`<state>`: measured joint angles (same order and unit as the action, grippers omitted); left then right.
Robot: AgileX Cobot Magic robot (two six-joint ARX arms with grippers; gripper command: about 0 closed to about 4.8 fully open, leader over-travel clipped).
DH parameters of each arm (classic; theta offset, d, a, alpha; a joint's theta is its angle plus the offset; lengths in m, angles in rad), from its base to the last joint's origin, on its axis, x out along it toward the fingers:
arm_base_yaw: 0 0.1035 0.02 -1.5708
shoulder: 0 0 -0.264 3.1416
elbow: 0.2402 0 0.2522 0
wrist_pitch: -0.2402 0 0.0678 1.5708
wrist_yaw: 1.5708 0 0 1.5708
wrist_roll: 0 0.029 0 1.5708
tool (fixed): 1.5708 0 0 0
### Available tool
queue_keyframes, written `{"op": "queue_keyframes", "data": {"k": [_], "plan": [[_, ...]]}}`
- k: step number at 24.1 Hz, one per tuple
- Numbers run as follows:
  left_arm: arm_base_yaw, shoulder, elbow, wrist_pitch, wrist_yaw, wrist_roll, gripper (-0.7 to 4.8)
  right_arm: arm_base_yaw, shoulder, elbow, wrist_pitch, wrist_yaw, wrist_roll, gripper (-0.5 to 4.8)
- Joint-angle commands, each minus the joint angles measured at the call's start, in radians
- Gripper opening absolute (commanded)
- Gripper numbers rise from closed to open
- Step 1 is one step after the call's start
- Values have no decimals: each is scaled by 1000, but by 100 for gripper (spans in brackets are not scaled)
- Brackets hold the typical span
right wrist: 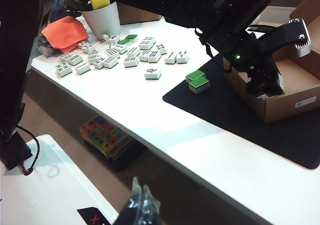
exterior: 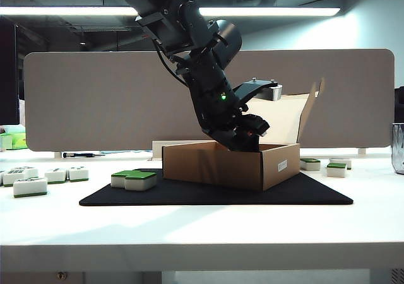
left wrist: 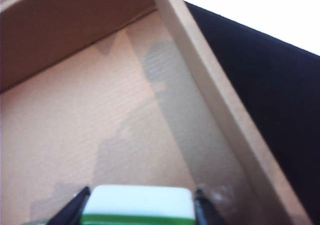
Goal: Pick up four mahjong tiles and put them into the paper box.
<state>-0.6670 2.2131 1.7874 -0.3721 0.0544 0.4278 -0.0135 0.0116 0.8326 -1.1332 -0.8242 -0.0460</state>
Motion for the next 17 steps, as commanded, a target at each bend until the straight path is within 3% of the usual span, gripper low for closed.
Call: {"op": "queue_keyframes", "data": {"k": [1, 10, 16, 17], "plan": [[1, 1, 4, -7, 11, -2, 307, 0, -11, 4, 15, -6, 1, -1], [0, -46, 11, 2, -19, -2, 310, 0, -11, 4, 15, -6, 1, -1], [13, -180, 63, -204, -145, -4, 309, 0, -11, 4, 16, -5, 1, -1], [16, -207, 87, -299, -183, -47, 309, 0, -11, 4, 16, -5, 1, -1]]}}
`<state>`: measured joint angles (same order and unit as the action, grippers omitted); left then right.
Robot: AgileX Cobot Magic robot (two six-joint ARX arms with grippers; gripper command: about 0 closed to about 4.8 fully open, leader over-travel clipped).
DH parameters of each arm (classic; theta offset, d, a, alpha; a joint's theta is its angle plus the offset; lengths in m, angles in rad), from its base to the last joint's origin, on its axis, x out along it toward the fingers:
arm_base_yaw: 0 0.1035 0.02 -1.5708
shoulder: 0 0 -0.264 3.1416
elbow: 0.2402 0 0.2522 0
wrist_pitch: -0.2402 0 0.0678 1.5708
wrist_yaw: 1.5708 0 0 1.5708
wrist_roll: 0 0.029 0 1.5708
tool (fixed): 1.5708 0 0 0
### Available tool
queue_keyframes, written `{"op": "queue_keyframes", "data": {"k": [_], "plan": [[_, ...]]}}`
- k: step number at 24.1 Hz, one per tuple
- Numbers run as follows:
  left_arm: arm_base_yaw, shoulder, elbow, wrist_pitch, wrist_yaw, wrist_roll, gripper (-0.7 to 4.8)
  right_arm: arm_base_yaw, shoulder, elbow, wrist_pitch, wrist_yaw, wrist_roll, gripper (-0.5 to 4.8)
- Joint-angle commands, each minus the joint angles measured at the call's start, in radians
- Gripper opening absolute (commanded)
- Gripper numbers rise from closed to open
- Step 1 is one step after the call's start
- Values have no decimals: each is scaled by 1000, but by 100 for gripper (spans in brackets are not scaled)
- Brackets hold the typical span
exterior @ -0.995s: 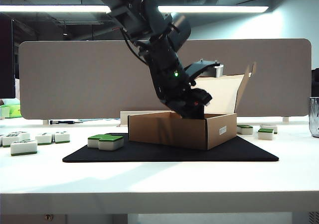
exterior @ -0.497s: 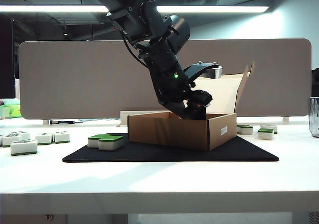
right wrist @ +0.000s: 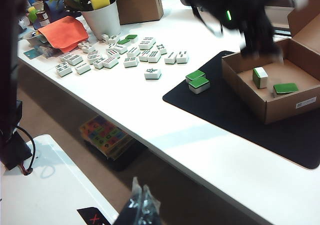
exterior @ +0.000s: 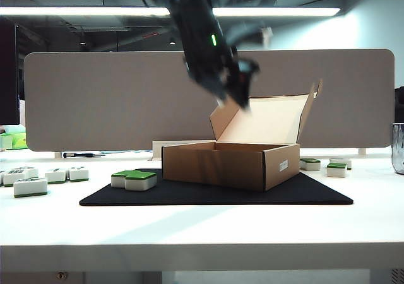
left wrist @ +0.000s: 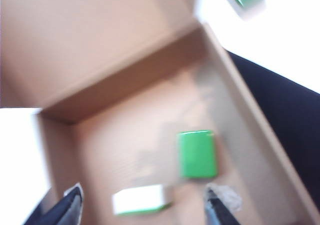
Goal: Pick up four mahjong tiles and put them into the paper box.
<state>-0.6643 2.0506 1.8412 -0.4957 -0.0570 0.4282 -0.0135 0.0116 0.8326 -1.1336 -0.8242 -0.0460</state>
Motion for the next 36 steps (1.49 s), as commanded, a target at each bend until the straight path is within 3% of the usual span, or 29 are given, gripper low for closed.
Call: {"op": "queue_keyframes", "data": {"k": [1, 6, 8, 12, 14, 16, 17, 36], "plan": [[19, -55, 43, -216, -94, -84, 309, 0, -11, 4, 16, -5, 1, -1], [72, -83, 55, -393, -129, -378, 310, 0, -11, 4, 16, -5, 1, -1], [100, -76, 55, -476, -122, -420, 310, 0, -11, 4, 16, -5, 1, -1], [150, -53, 55, -594, -118, -458, 312, 0, -11, 4, 16, -5, 0, -1], [169, -47, 54, -610, -100, -471, 340, 0, -11, 4, 16, -5, 1, -1], [188, -24, 54, -611, -42, -470, 450, 0, -11, 4, 16, -5, 1, -1], [194, -16, 54, -614, -31, -470, 478, 0, -11, 4, 16, -5, 0, -1], [238, 153, 54, -586, -36, -470, 479, 0, -11, 4, 16, -5, 0, -1]]}}
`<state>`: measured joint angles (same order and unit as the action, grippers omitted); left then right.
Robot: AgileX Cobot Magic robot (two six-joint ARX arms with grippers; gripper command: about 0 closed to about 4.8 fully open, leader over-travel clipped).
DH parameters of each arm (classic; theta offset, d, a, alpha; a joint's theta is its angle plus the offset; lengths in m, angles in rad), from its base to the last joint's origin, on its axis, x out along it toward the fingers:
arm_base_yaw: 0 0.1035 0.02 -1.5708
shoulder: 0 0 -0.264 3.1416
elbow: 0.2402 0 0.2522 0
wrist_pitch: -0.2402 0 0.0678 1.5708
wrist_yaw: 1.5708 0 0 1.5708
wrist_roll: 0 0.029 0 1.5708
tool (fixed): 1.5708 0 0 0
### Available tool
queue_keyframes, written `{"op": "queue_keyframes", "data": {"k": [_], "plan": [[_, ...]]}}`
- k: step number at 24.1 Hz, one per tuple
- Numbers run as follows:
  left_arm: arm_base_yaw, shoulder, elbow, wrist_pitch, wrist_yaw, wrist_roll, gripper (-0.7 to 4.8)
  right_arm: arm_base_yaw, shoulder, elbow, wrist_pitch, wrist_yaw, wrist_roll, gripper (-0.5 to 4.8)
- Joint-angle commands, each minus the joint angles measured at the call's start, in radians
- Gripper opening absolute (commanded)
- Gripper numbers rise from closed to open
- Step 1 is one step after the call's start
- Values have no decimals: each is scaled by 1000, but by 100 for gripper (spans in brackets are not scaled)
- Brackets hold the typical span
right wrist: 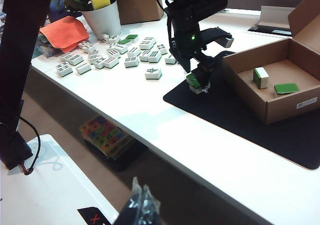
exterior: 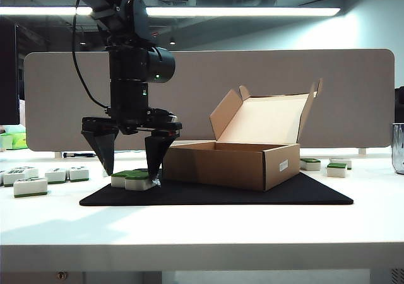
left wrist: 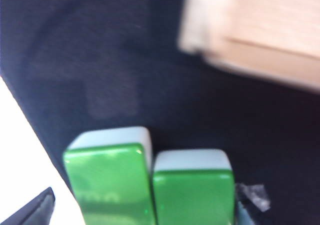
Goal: Pick up four mahjong tiles and put them into the paper box.
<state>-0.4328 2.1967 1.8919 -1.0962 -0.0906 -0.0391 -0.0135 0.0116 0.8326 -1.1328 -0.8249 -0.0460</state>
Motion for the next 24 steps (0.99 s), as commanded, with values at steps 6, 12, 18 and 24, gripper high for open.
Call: {"op": "queue_keyframes", "data": {"k": [6, 12, 18, 24], "plan": [[11, 23, 3, 39, 5, -3, 415, 0, -11, 4, 33, -3, 1, -1], [11, 23, 5, 42, 5, -3, 267, 0, -11, 4, 61, -3, 1, -1], [9, 20, 153, -158, 100, -26, 268, 0, -11, 4, 61, -3, 1, -1], [-19, 21, 351, -63, 208, -145, 268, 0, -11, 4, 61, 0, 1, -1]]}}
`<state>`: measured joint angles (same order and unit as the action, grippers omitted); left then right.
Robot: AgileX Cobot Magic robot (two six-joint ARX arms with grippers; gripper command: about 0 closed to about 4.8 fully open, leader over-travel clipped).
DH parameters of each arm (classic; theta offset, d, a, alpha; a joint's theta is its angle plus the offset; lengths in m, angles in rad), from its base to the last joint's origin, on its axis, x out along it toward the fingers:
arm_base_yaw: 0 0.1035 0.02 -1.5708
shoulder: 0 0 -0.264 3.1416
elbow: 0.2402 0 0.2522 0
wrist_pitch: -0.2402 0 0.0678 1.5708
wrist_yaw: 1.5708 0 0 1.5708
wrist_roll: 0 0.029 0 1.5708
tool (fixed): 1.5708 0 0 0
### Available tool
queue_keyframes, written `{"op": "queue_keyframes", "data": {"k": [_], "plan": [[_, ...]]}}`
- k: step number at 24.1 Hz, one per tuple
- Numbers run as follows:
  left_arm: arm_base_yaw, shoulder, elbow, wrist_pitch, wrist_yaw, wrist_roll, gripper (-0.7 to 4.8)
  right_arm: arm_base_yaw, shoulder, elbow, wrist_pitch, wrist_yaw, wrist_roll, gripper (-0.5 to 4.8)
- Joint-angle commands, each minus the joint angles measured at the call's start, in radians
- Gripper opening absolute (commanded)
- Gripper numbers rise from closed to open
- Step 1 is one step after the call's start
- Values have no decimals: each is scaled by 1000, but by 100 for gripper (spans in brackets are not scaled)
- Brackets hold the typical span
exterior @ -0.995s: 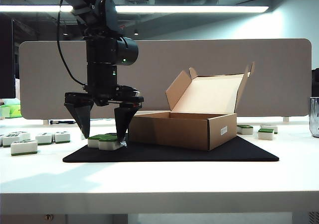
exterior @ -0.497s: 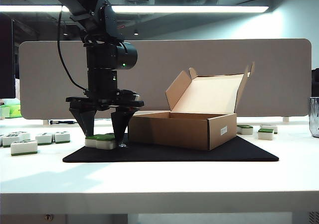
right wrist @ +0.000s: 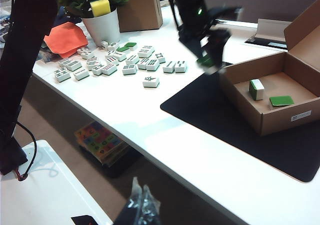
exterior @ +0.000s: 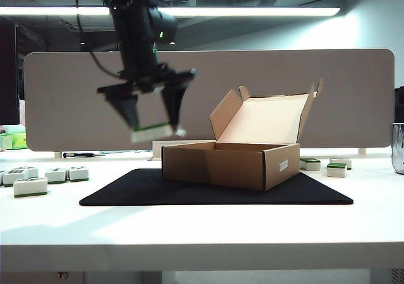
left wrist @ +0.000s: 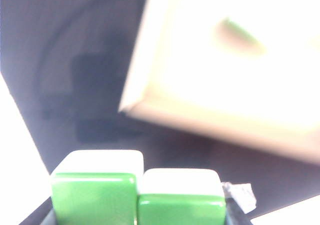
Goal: Pick up four mahjong tiles and put them into the paper box.
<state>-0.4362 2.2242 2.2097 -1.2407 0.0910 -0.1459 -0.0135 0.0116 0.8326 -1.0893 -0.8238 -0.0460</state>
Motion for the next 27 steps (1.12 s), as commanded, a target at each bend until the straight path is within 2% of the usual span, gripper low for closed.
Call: {"op": "queue_keyframes", "data": {"k": [1, 3, 10, 14, 17, 27], "plan": [[-29, -7, 37, 116, 26, -50, 267, 0, -11, 4, 17, -1, 1, -1], [-71, -4, 37, 185, 26, -48, 267, 0, -11, 4, 17, -1, 0, -1], [-171, 34, 37, 249, 6, 32, 267, 0, -11, 4, 17, -2, 1, -1], [-213, 71, 37, 302, -79, 71, 267, 0, -11, 4, 17, -2, 1, -1], [-223, 97, 37, 318, -114, 72, 267, 0, -11, 4, 16, -2, 1, -1], [-218, 169, 37, 282, -112, 74, 267, 0, -11, 3, 17, -1, 0, -1]]}}
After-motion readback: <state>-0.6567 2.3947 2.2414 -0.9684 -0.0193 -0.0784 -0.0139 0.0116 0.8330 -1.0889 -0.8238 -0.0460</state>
